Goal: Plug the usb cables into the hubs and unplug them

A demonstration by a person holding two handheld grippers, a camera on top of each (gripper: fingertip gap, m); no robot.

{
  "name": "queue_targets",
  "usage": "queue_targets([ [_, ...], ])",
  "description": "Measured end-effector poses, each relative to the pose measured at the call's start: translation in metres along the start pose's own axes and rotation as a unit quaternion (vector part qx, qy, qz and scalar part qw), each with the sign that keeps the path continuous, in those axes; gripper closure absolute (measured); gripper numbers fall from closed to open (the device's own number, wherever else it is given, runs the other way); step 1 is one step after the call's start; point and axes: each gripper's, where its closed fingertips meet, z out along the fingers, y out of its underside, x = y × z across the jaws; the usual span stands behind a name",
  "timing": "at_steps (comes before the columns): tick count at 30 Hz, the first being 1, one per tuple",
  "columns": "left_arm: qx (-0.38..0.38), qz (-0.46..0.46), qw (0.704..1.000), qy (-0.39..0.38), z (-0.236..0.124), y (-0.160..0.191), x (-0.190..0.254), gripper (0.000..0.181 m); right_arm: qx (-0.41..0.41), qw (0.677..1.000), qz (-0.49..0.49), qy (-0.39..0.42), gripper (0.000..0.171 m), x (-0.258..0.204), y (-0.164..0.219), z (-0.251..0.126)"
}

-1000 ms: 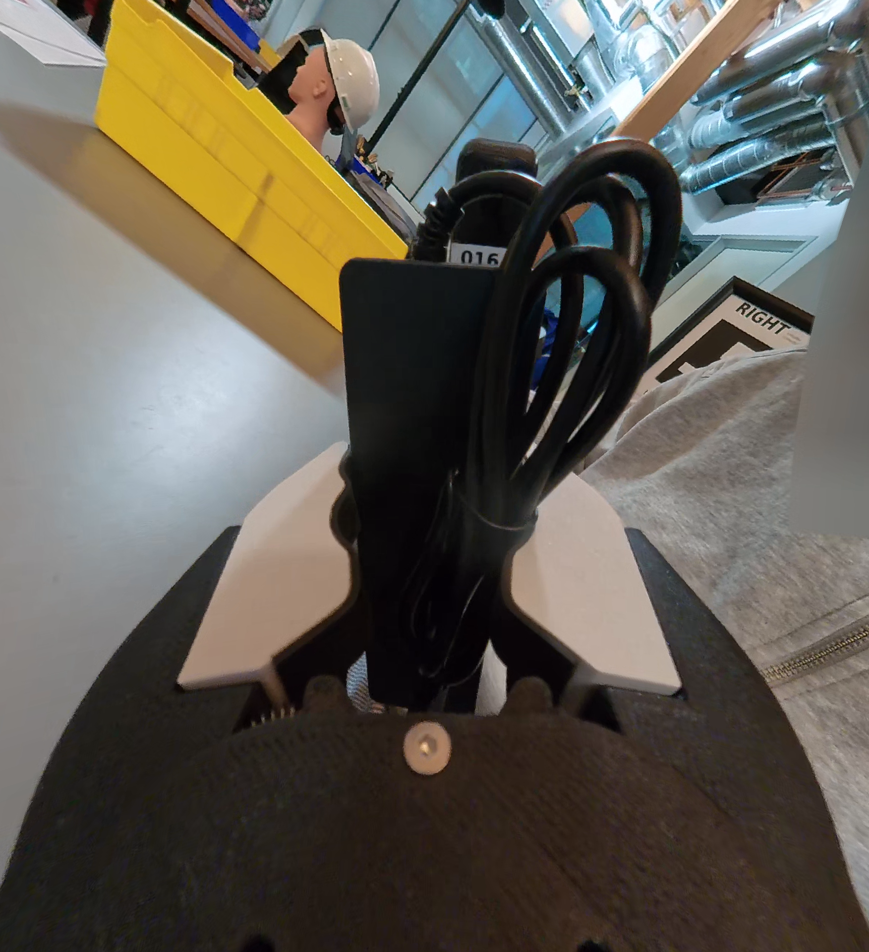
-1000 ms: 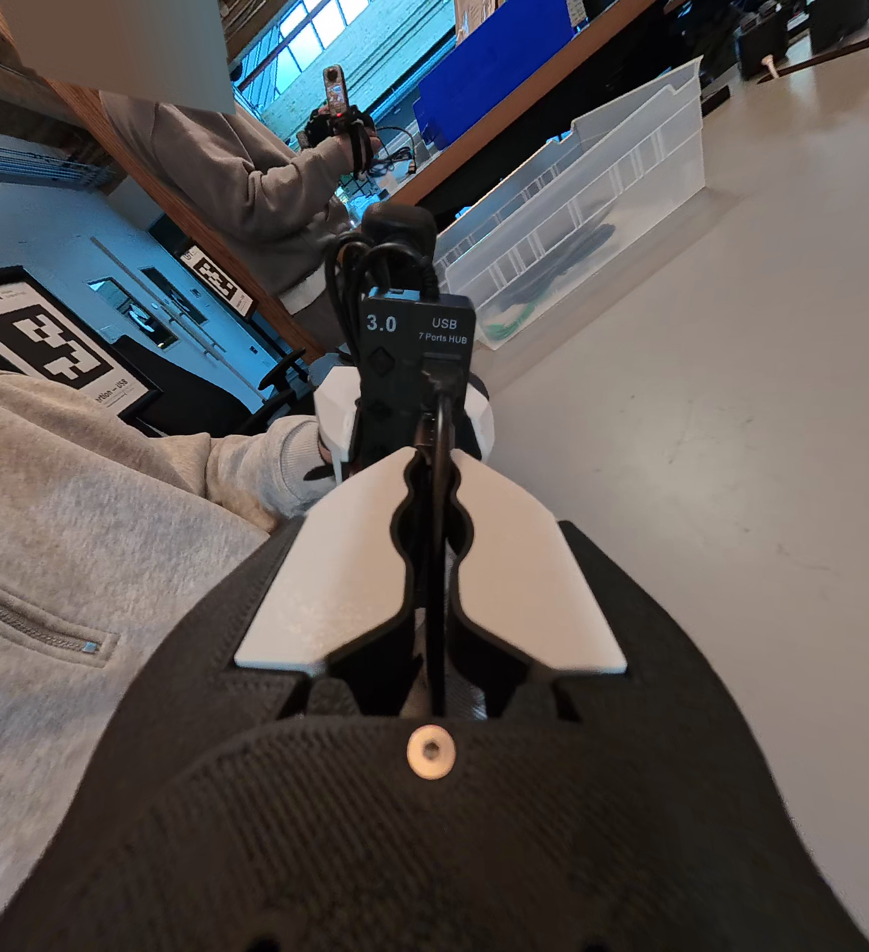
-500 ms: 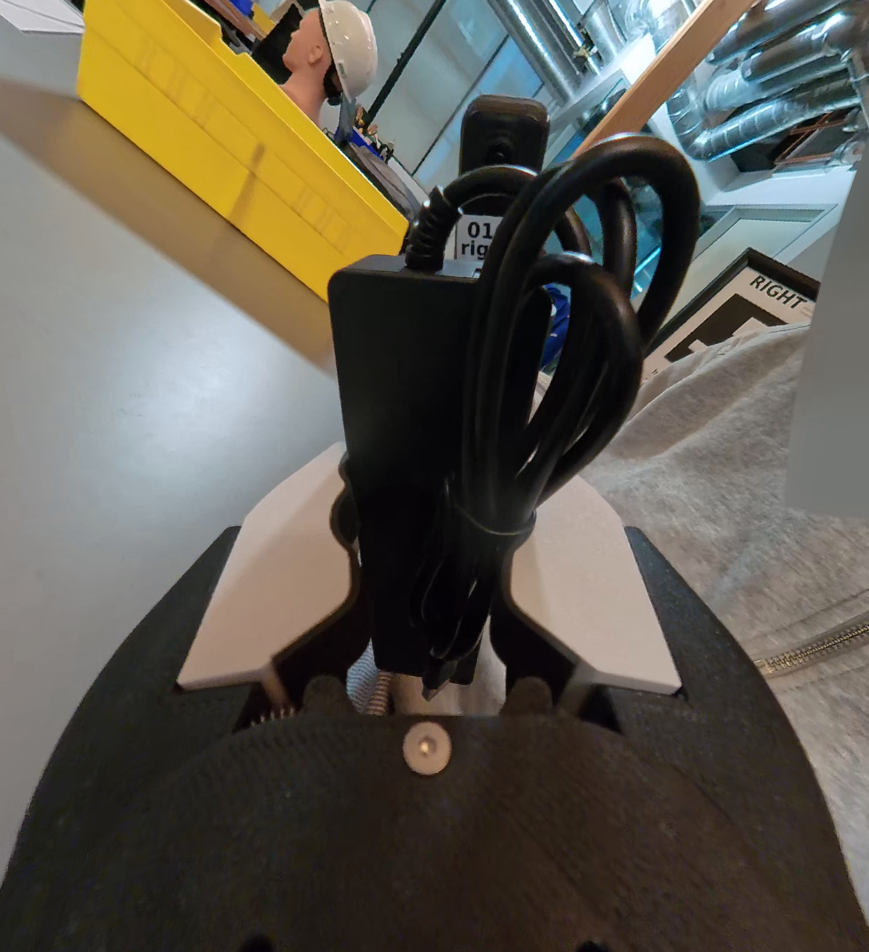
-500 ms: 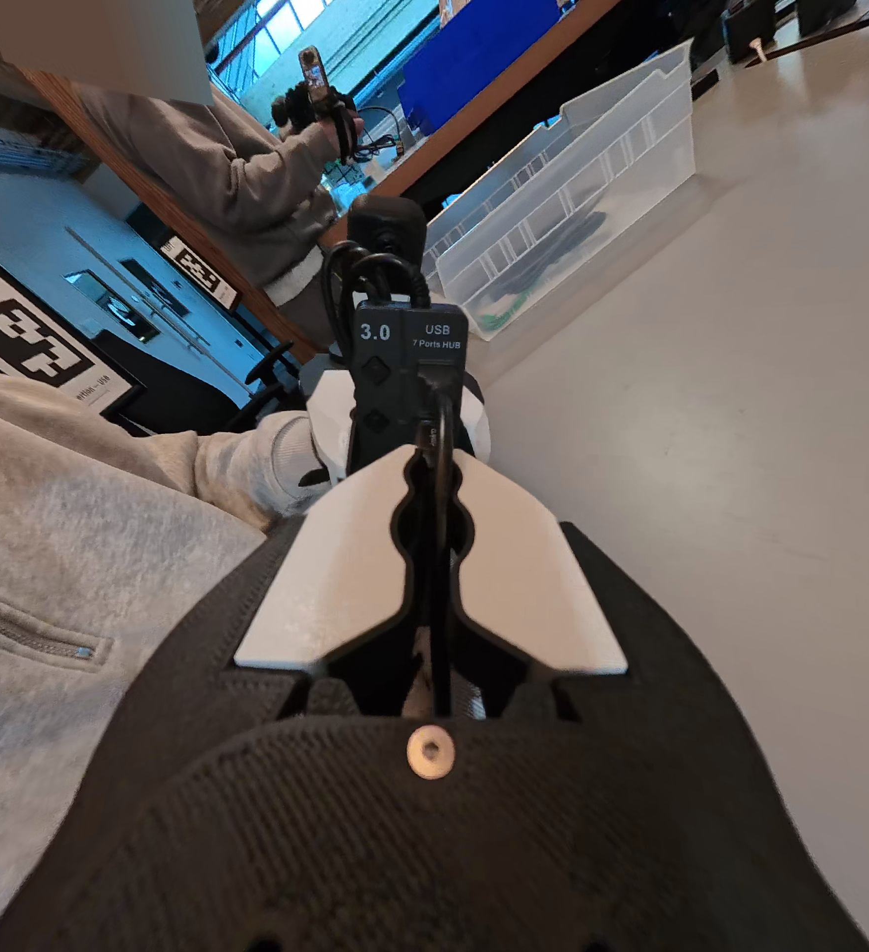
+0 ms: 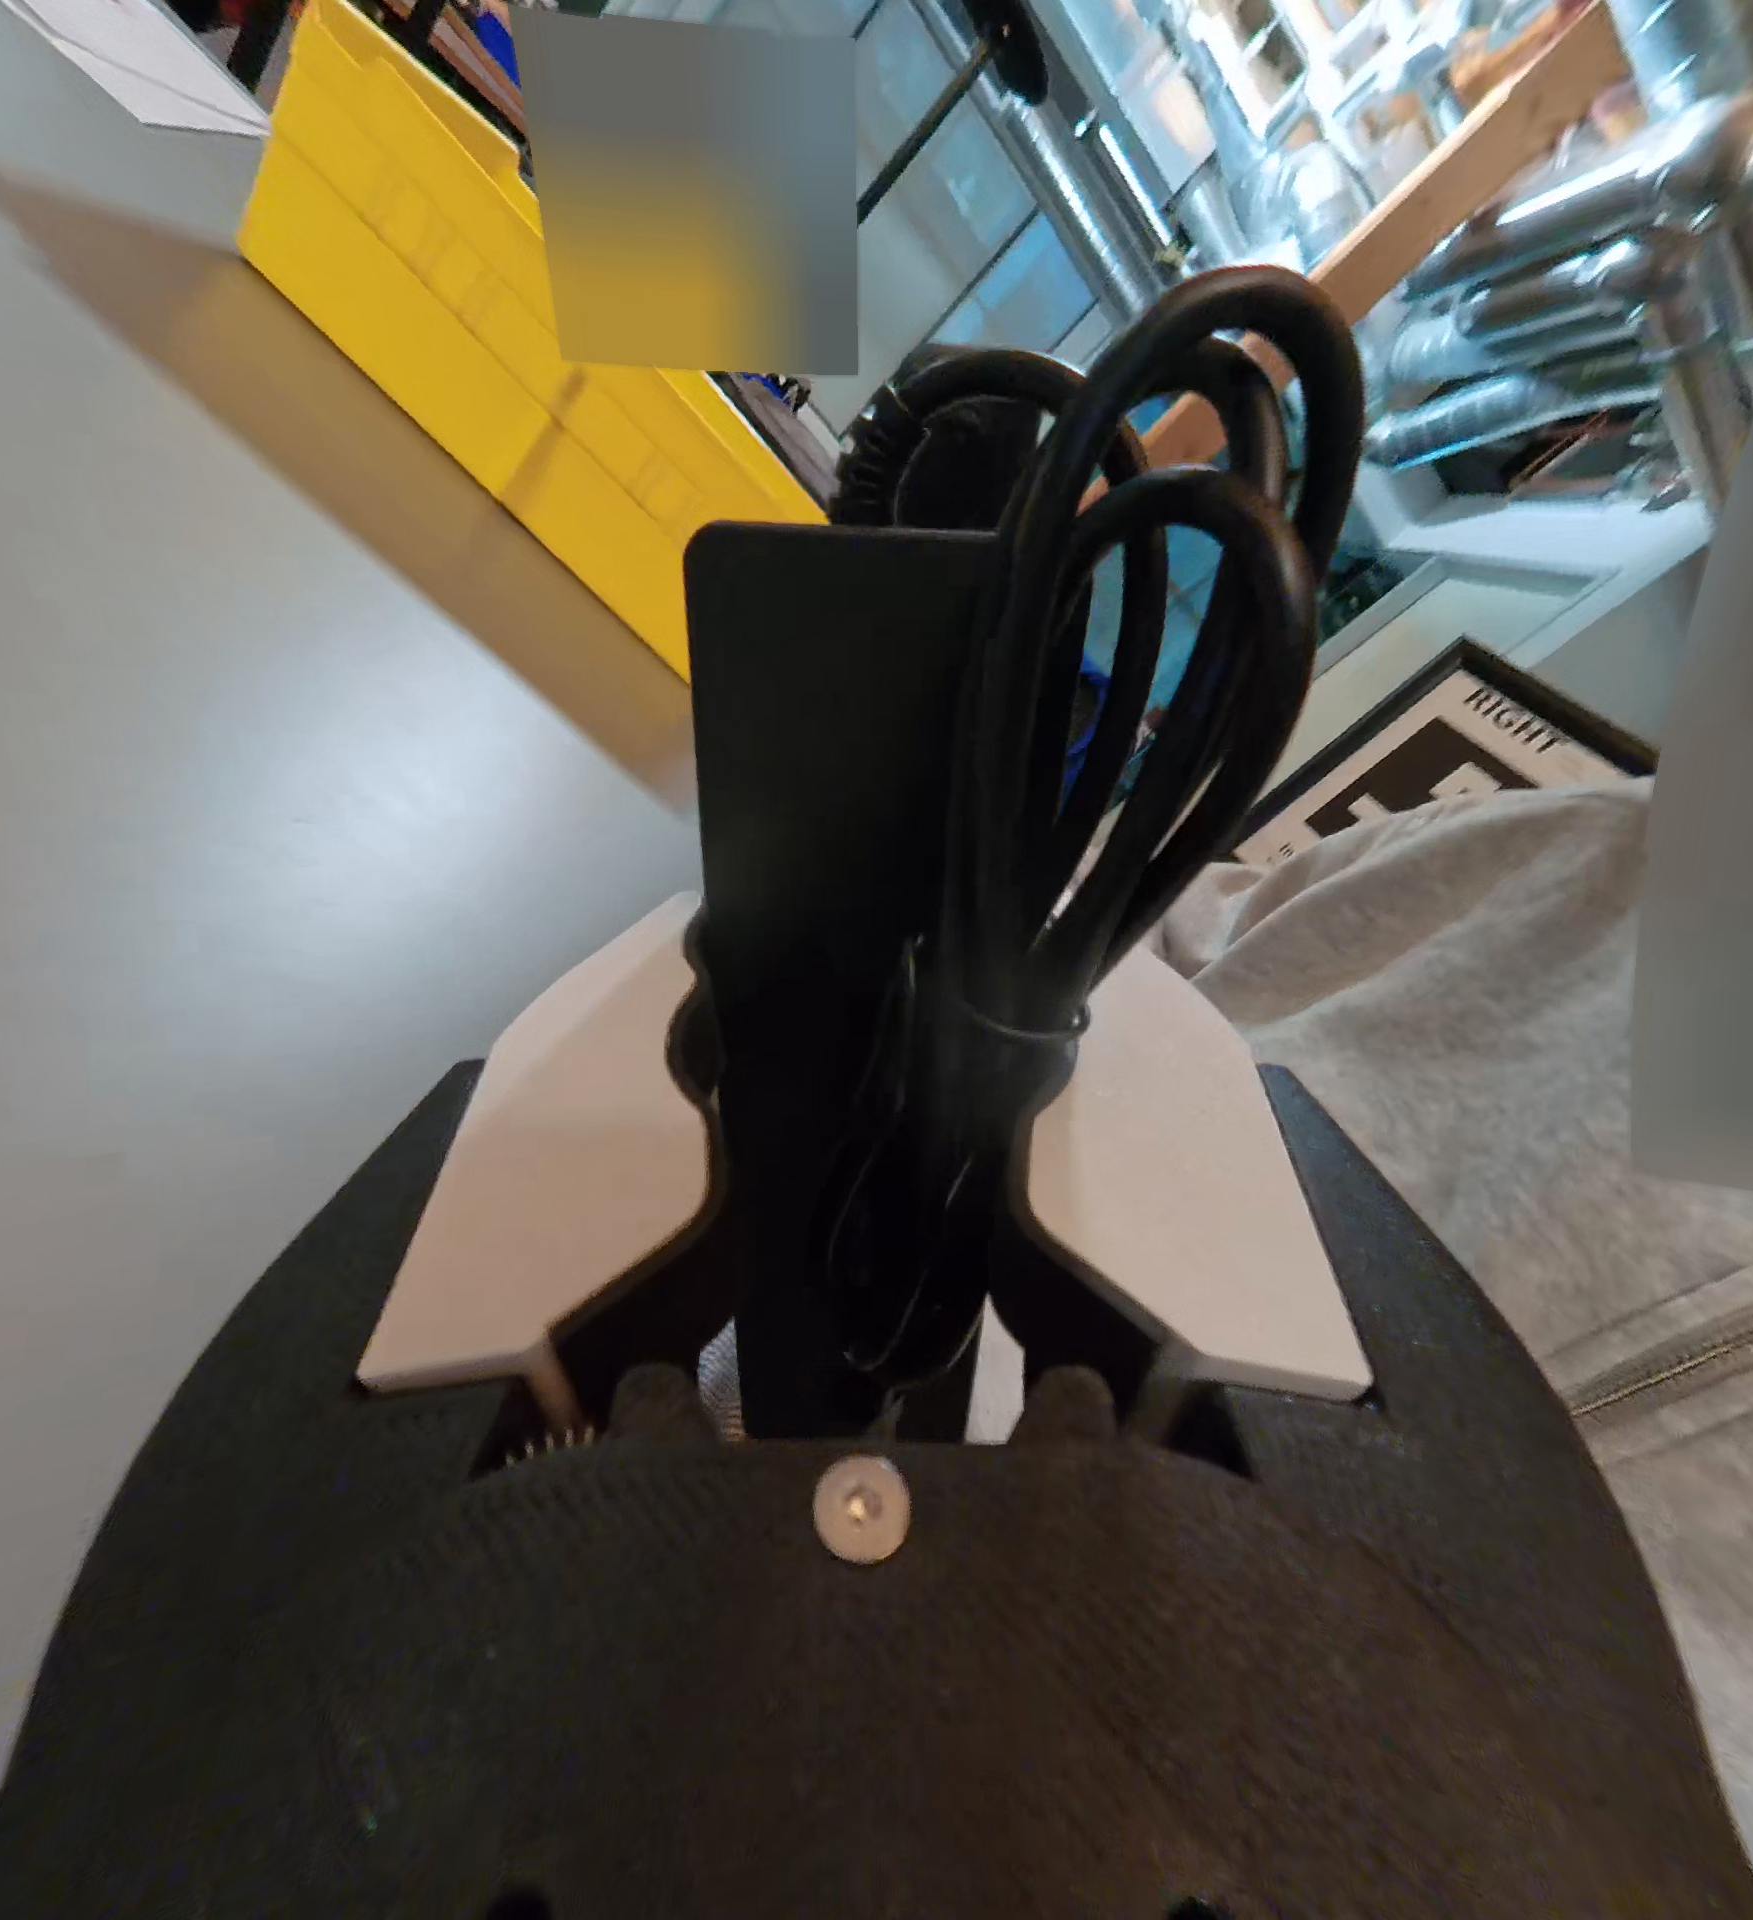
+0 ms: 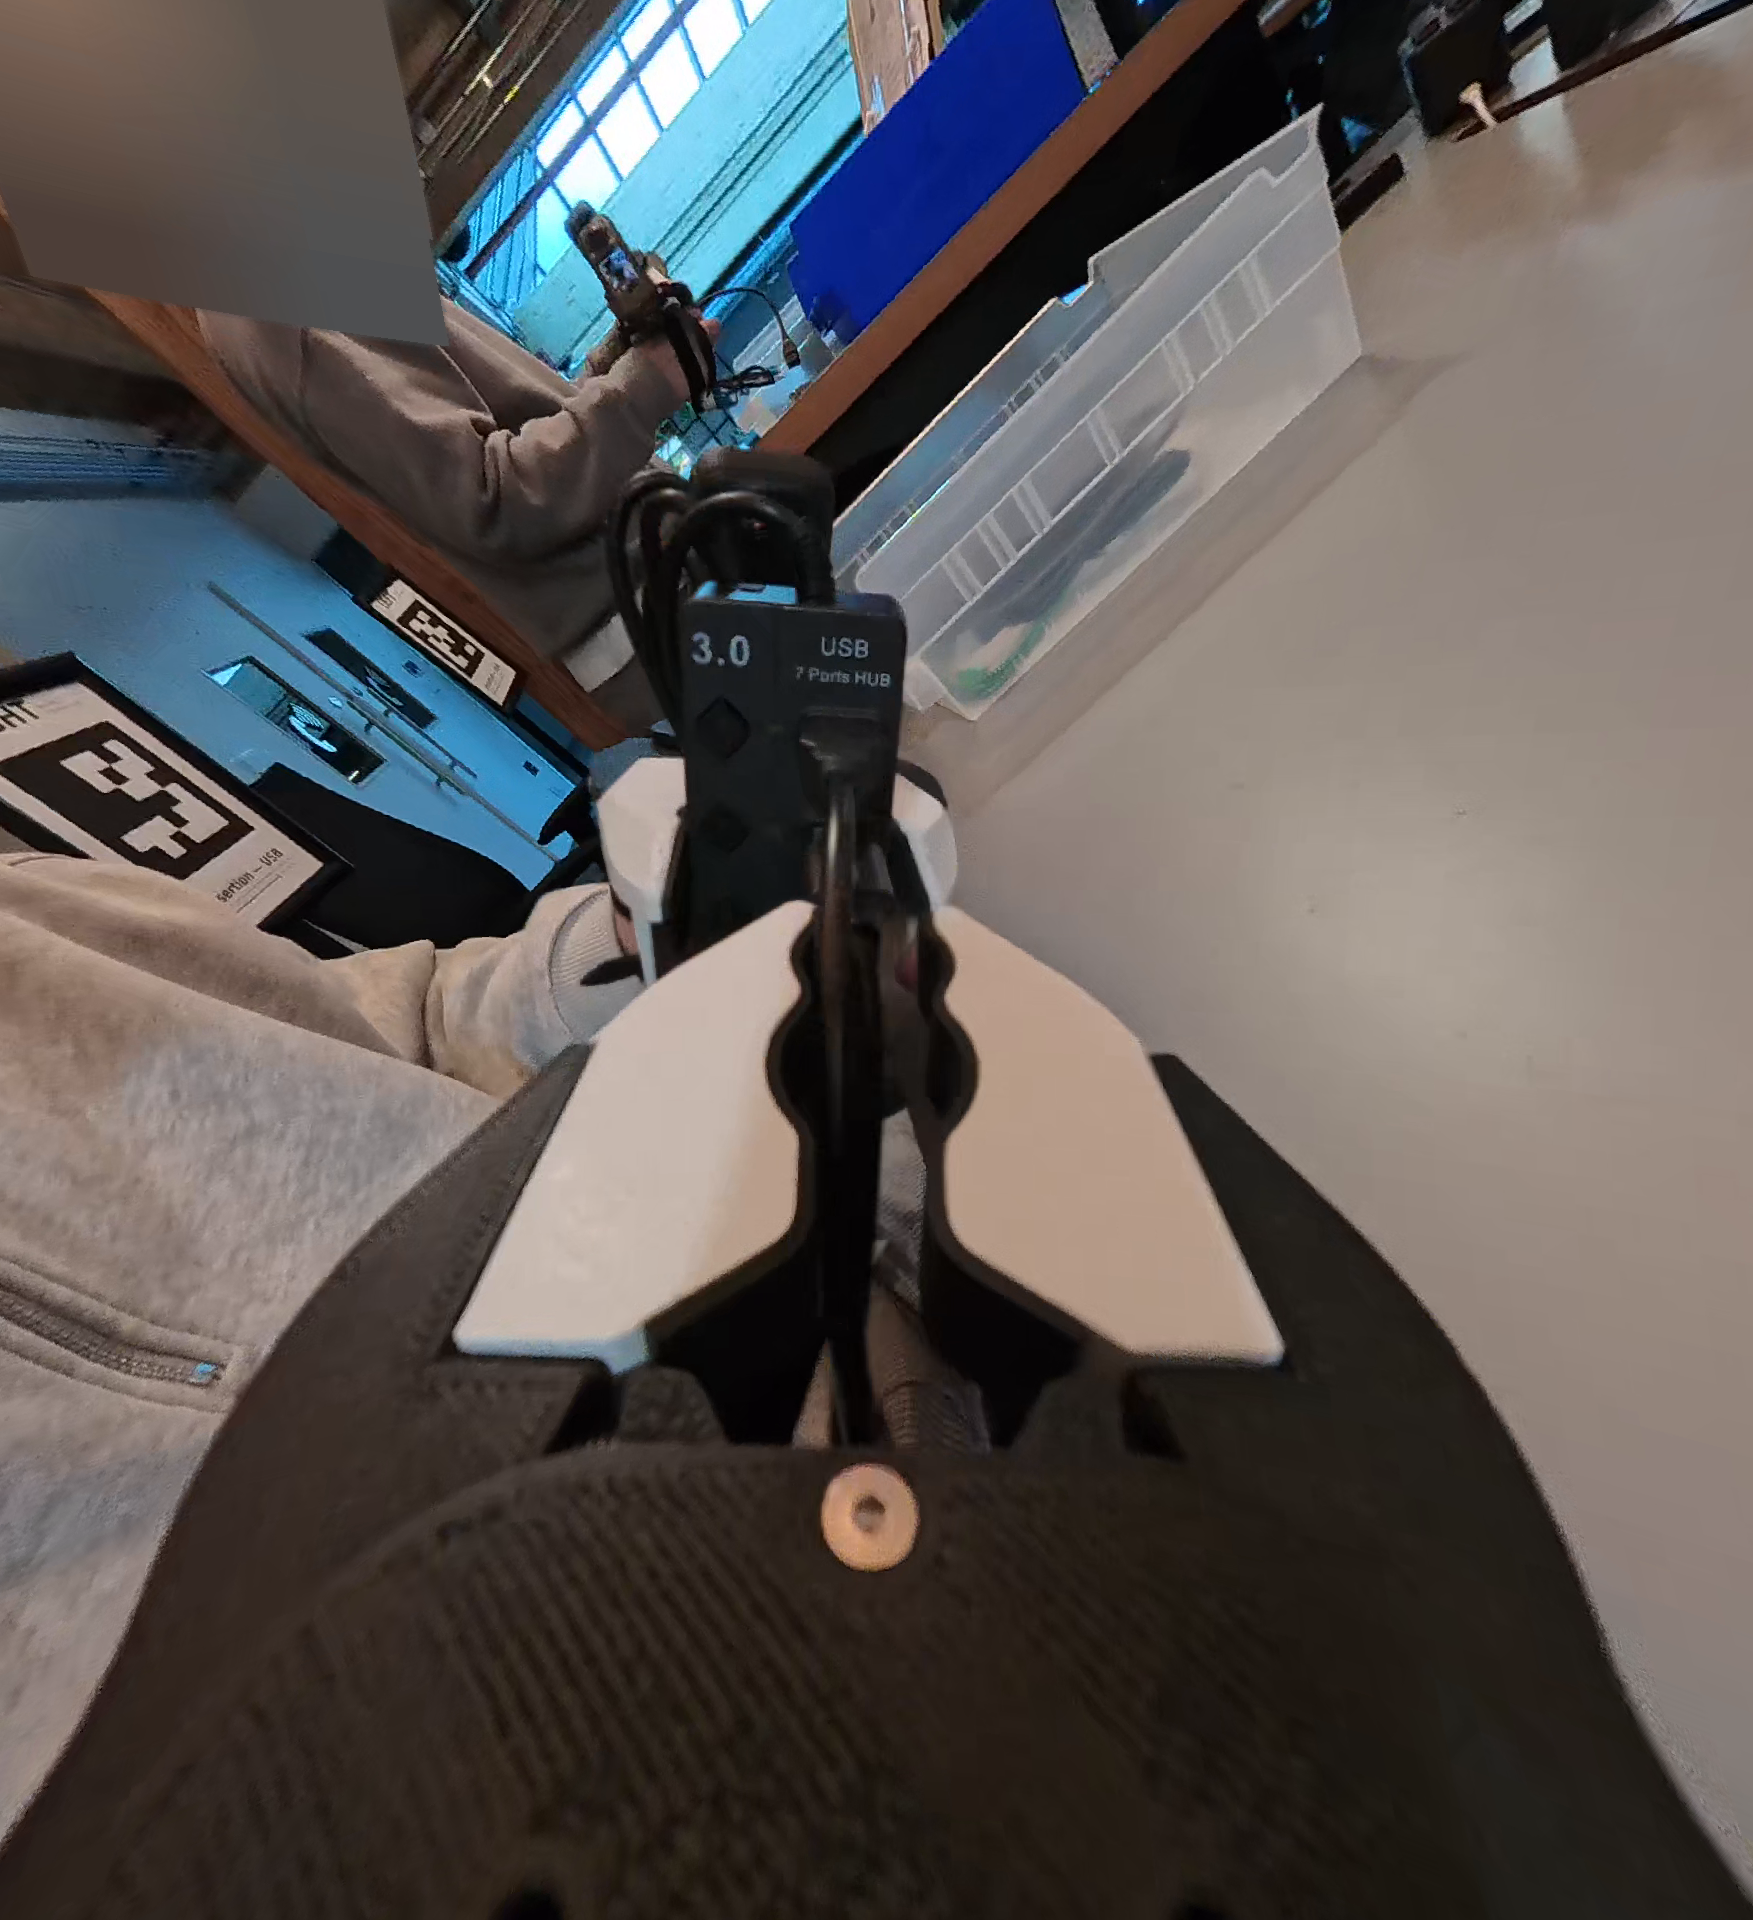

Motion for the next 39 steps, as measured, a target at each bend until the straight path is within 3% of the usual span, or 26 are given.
queue_targets([
  [18, 0.001, -0.007, 1.000, 0.013, -0.004, 0.002, 0.000, 0.124, -0.025, 0.999, -0.043, 0.004, 0.164, -0.005, 0.007, 0.002],
  [39, -0.071, -0.014, 0.997, 0.032, -0.003, 0.025, 0.003, 0.123, -0.051, 0.998, -0.023, -0.016, 0.163, -0.014, 0.016, 0.003],
])
